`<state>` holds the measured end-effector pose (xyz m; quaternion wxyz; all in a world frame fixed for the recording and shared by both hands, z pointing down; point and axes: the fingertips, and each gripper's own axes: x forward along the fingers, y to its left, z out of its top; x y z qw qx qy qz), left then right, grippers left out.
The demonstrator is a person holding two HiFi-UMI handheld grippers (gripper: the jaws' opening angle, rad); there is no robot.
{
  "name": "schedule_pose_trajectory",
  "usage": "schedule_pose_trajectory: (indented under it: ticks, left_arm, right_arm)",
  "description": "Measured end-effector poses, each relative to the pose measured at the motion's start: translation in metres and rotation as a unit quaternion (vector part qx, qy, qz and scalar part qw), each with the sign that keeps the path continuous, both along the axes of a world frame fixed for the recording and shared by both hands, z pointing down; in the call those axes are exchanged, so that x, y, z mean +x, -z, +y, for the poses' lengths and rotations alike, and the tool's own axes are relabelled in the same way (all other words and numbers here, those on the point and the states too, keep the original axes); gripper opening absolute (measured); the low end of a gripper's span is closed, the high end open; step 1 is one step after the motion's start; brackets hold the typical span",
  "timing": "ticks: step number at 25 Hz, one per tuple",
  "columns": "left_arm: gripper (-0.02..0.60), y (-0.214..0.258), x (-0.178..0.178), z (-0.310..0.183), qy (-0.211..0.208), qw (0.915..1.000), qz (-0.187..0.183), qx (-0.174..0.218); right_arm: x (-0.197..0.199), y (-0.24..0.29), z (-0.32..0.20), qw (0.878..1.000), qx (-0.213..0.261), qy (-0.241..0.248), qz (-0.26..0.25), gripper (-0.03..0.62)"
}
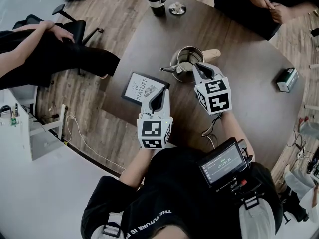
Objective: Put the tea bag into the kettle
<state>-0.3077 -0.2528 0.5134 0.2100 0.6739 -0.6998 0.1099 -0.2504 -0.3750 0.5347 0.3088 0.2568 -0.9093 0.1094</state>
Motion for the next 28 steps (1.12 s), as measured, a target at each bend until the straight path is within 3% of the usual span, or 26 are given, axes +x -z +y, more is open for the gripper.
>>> schedule_pose_trajectory:
  ticks: [13, 28]
  left_arm:
    - [0.014, 0.024, 0.023, 0.011, -0.018, 0.9995, -0.012, 0.025]
    - [0.014, 0.061, 0.113, 0.059, -0.071, 0.9949, -0.037, 0.062]
  right_arm:
    - [0.03, 0.03, 0.02, 0.999, 0.025, -0.017, -0.014, 0.023]
    - [0.142, 0.069, 0.089, 0.995, 0.064, -0.071, -0.031, 0.008]
